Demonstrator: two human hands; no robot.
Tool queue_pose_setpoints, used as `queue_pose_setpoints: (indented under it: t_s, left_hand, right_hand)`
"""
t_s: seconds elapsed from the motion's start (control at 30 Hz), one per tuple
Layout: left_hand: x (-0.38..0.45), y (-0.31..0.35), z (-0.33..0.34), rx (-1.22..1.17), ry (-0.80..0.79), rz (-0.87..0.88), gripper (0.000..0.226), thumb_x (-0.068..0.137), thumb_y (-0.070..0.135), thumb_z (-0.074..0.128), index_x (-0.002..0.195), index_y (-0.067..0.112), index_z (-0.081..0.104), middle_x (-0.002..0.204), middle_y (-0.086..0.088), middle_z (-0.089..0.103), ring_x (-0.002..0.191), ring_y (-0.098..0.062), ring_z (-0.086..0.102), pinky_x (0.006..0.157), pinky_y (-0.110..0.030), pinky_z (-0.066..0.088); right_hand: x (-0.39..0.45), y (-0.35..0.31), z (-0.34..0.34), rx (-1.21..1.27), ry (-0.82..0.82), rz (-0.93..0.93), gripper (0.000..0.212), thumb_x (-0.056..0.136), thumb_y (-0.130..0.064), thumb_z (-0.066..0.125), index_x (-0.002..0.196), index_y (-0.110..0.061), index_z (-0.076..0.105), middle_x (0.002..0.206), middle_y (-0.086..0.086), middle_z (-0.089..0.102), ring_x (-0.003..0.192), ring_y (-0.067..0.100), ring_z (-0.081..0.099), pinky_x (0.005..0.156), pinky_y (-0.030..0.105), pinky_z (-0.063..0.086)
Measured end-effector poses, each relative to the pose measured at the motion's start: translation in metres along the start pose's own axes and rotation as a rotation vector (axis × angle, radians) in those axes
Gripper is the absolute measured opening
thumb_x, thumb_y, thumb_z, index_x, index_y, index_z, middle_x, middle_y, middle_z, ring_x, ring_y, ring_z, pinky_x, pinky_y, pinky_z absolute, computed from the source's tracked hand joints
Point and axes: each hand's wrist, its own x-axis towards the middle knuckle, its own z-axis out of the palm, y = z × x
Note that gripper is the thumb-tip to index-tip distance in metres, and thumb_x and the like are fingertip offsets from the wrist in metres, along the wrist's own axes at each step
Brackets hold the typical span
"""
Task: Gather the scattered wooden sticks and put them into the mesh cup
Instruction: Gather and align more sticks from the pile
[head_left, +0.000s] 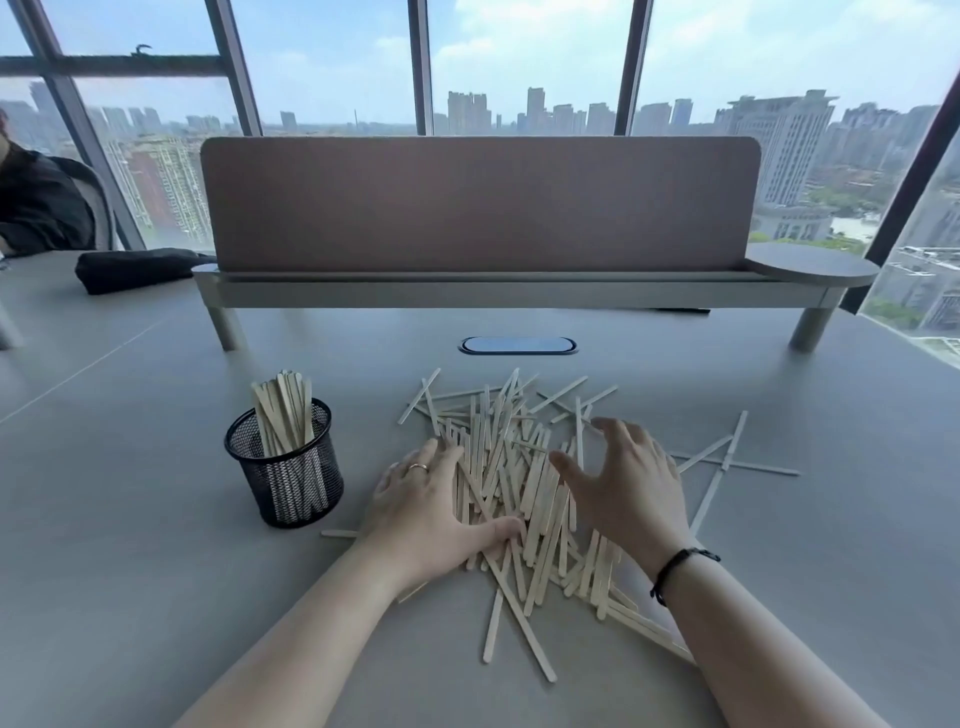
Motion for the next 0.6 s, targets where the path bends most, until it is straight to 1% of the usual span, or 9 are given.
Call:
queue_pose_setpoints:
  t_s: [0.03, 0.1, 0.17, 0.23, 0.33, 0.4, 0.47, 0.53, 0.6]
  left_hand:
    - [-0.001, -0.001, 0.0, 0.0, 0.002, 0.003, 0.118, 0.063, 0.099, 0.039, 0.158, 0.032, 0.018, 0.169, 0.0, 0.013, 0.154, -0.02, 0.014, 0.125, -0.043, 0.012]
    - [-0.002, -0.001, -0.001, -0.012, 0.023, 0.021, 0.101, 0.076, 0.085, 0.047, 0.157, 0.03, 0.021, 0.167, 0.001, 0.018, 0.153, -0.018, 0.018, 0.123, -0.04, 0.014]
    - [-0.004, 0.001, -0.003, -0.025, 0.044, 0.032, 0.086, 0.084, 0.07, 0.051, 0.155, 0.028, 0.025, 0.165, 0.003, 0.025, 0.151, -0.016, 0.023, 0.121, -0.036, 0.019]
    - [-0.006, 0.003, -0.004, -0.037, 0.049, 0.026, 0.077, 0.087, 0.06, 0.052, 0.153, 0.026, 0.03, 0.161, 0.005, 0.034, 0.147, -0.016, 0.032, 0.118, -0.034, 0.025]
    - [-0.008, 0.006, -0.006, -0.051, 0.067, -0.001, 0.066, 0.09, 0.053, 0.053, 0.147, 0.025, 0.038, 0.149, 0.003, 0.05, 0.136, -0.018, 0.046, 0.108, -0.033, 0.036]
    - [-0.009, 0.008, -0.008, -0.034, 0.104, -0.016, 0.058, 0.091, 0.05, 0.052, 0.142, 0.024, 0.043, 0.138, 0.0, 0.059, 0.127, -0.022, 0.052, 0.1, -0.033, 0.041]
    - [-0.01, 0.008, -0.009, -0.015, 0.151, -0.043, 0.059, 0.09, 0.058, 0.051, 0.137, 0.023, 0.047, 0.13, -0.001, 0.063, 0.123, -0.024, 0.054, 0.096, -0.035, 0.042]
    - [-0.009, 0.007, -0.007, 0.016, 0.186, -0.082, 0.076, 0.082, 0.077, 0.047, 0.134, 0.022, 0.05, 0.129, 0.001, 0.063, 0.124, -0.025, 0.052, 0.098, -0.038, 0.041]
    - [-0.006, 0.007, -0.004, 0.095, 0.193, -0.131, 0.092, 0.071, 0.09, 0.04, 0.13, 0.02, 0.052, 0.132, 0.0, 0.061, 0.125, -0.027, 0.051, 0.1, -0.041, 0.04]
  right_hand:
    - [0.0, 0.002, -0.001, 0.005, -0.006, 0.01, 0.072, 0.084, -0.073, 0.05, 0.141, -0.028, 0.043, 0.142, 0.002, 0.05, 0.133, 0.023, 0.045, 0.111, 0.042, 0.034]
    - [-0.003, 0.005, -0.001, 0.021, -0.071, 0.02, 0.075, 0.084, -0.074, 0.049, 0.142, -0.027, 0.041, 0.144, 0.003, 0.048, 0.134, 0.023, 0.044, 0.112, 0.042, 0.033]
    - [-0.005, 0.007, 0.002, 0.007, -0.15, 0.015, 0.079, 0.083, -0.076, 0.048, 0.145, -0.027, 0.039, 0.148, 0.003, 0.045, 0.139, 0.022, 0.039, 0.116, 0.042, 0.027]
    - [-0.007, 0.007, 0.004, -0.022, -0.186, 0.002, 0.084, 0.081, -0.079, 0.045, 0.146, -0.026, 0.037, 0.151, 0.003, 0.041, 0.143, 0.021, 0.032, 0.12, 0.042, 0.02]
    - [-0.011, 0.002, 0.002, -0.042, -0.163, 0.015, 0.092, 0.077, -0.087, 0.037, 0.147, -0.027, 0.035, 0.152, 0.003, 0.039, 0.145, 0.022, 0.028, 0.12, 0.046, 0.018]
    - [-0.016, -0.001, -0.001, -0.123, -0.119, 0.0, 0.097, 0.073, -0.091, 0.029, 0.147, -0.028, 0.033, 0.151, 0.004, 0.04, 0.144, 0.025, 0.03, 0.119, 0.048, 0.02]
    - [-0.019, -0.003, -0.006, -0.187, -0.092, 0.001, 0.099, 0.071, -0.093, 0.026, 0.147, -0.03, 0.031, 0.148, 0.006, 0.043, 0.14, 0.028, 0.034, 0.115, 0.046, 0.027]
    - [-0.021, -0.005, -0.008, -0.205, -0.113, 0.026, 0.101, 0.069, -0.095, 0.026, 0.146, -0.03, 0.031, 0.145, 0.009, 0.045, 0.137, 0.031, 0.037, 0.111, 0.046, 0.03]
    - [-0.022, -0.006, -0.007, -0.203, -0.205, 0.042, 0.105, 0.068, -0.095, 0.027, 0.148, -0.027, 0.029, 0.147, 0.011, 0.041, 0.139, 0.032, 0.034, 0.114, 0.046, 0.027]
